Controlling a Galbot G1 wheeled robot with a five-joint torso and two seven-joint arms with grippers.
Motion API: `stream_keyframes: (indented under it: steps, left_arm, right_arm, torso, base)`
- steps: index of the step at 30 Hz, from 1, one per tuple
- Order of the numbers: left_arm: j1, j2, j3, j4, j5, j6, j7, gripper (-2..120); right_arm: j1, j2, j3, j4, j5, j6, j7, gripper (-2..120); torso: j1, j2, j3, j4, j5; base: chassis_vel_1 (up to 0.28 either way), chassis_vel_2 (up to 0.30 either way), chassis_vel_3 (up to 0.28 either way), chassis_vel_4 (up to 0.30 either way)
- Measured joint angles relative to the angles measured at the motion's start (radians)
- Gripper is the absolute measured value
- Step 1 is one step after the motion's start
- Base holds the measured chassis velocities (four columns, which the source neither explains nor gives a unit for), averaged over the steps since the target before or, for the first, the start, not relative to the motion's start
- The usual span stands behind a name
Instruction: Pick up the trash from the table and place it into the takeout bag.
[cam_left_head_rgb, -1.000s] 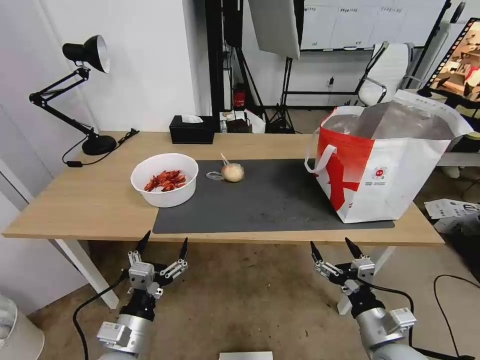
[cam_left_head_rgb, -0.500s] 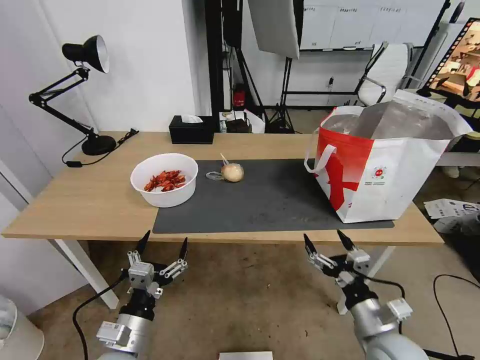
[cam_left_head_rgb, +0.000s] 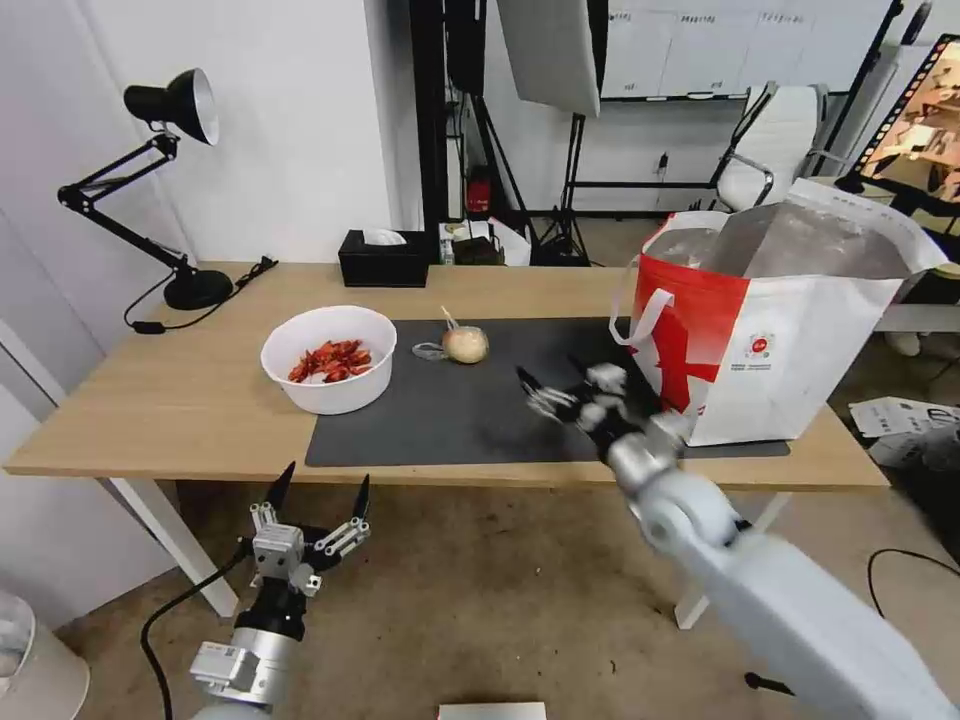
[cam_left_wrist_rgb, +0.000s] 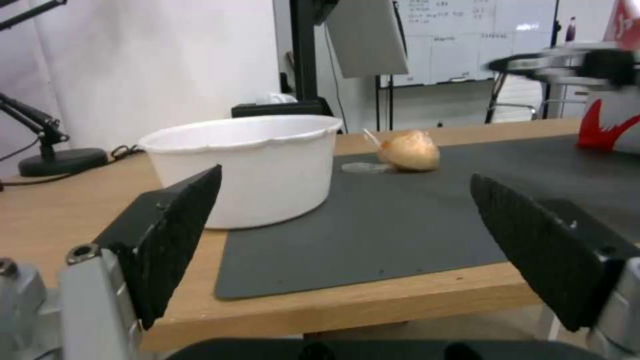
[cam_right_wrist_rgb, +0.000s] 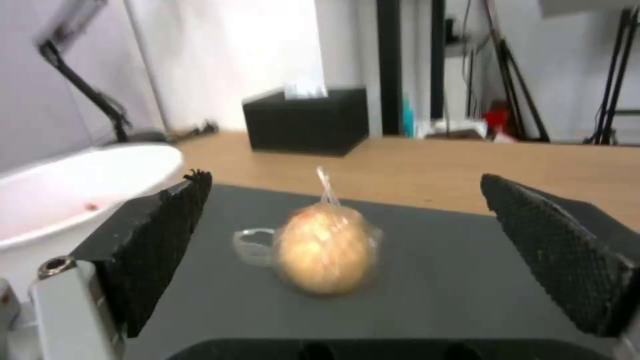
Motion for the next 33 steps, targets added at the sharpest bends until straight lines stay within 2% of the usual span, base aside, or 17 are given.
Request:
stream_keyframes:
  steps: [1, 3, 4, 7, 8, 10, 11, 16, 21, 33]
  left_arm:
    - [0.000, 0.000, 0.000, 0.000, 0.000, 0.000, 0.000, 100]
    - [-0.001, 0.000, -0.007, 0.005, -0.003, 0.000, -0.001, 100]
    - [-0.001, 0.000, -0.007, 0.005, -0.003, 0.000, -0.001, 100]
    - [-0.002, -0.002, -0.015, 0.015, -0.007, 0.000, 0.000, 100]
    - [-0.002, -0.002, -0.015, 0.015, -0.007, 0.000, 0.000, 100]
    - [-0.002, -0.004, -0.019, 0.019, -0.010, 0.000, 0.000, 100]
    - [-0.002, -0.004, -0.019, 0.019, -0.010, 0.000, 0.000, 100]
    - [-0.003, -0.002, -0.026, 0.025, -0.018, 0.000, 0.000, 100]
    - [-0.001, 0.000, -0.030, 0.024, -0.022, -0.002, -0.001, 100]
    - [0.011, 0.001, -0.030, 0.012, -0.022, -0.008, -0.001, 100]
  right_arm:
    - [0.000, 0.000, 0.000, 0.000, 0.000, 0.000, 0.000, 100]
    - [0.100, 0.072, -0.061, -0.115, 0.000, -0.030, 0.012, 100]
    - [0.100, 0.072, -0.061, -0.115, 0.000, -0.030, 0.012, 100]
    - [0.216, 0.195, -0.116, -0.307, -0.008, -0.143, 0.045, 100]
    - [0.216, 0.195, -0.116, -0.307, -0.008, -0.143, 0.045, 100]
    - [0.257, 0.252, -0.127, -0.384, -0.031, -0.222, 0.058, 100]
    - [0.257, 0.252, -0.127, -0.384, -0.031, -0.222, 0.058, 100]
    - [0.308, 0.351, -0.131, -0.504, -0.067, -0.306, 0.051, 100]
    - [0.316, 0.379, -0.125, -0.534, -0.089, -0.337, 0.057, 100]
    - [0.304, 0.384, -0.119, -0.541, -0.106, -0.357, 0.074, 97]
  torso:
    - [0.000, 0.000, 0.000, 0.0000, 0.0000]
    - [0.000, 0.000, 0.000, 0.0004, -0.0003]
    - [0.000, 0.000, 0.000, 0.0004, -0.0003]
    - [0.000, 0.000, 0.000, 0.0002, 0.0000]
    - [0.000, 0.000, 0.000, 0.0002, 0.0000]
    - [0.000, 0.000, 0.000, 0.0001, 0.0001]
    - [0.000, 0.000, 0.000, 0.0001, 0.0001]
    - [0.000, 0.000, 0.000, 0.0001, 0.0001]
    - [0.000, 0.000, 0.000, 0.0000, 0.0002]
    - [0.000, 0.000, 0.000, -0.0002, 0.0003]
  base:
    - [0.000, 0.000, 0.000, 0.000]
    - [0.000, 0.000, 0.000, 0.000]
    - [0.000, 0.000, 0.000, 0.000]
    - [0.000, 0.000, 0.000, 0.000]
    - [0.000, 0.000, 0.000, 0.000]
    - [0.000, 0.000, 0.000, 0.000]
    - [0.000, 0.000, 0.000, 0.000]
    - [0.000, 0.000, 0.000, 0.000]
    - [0.000, 0.000, 0.000, 0.000]
    - [0.000, 0.000, 0.000, 0.000]
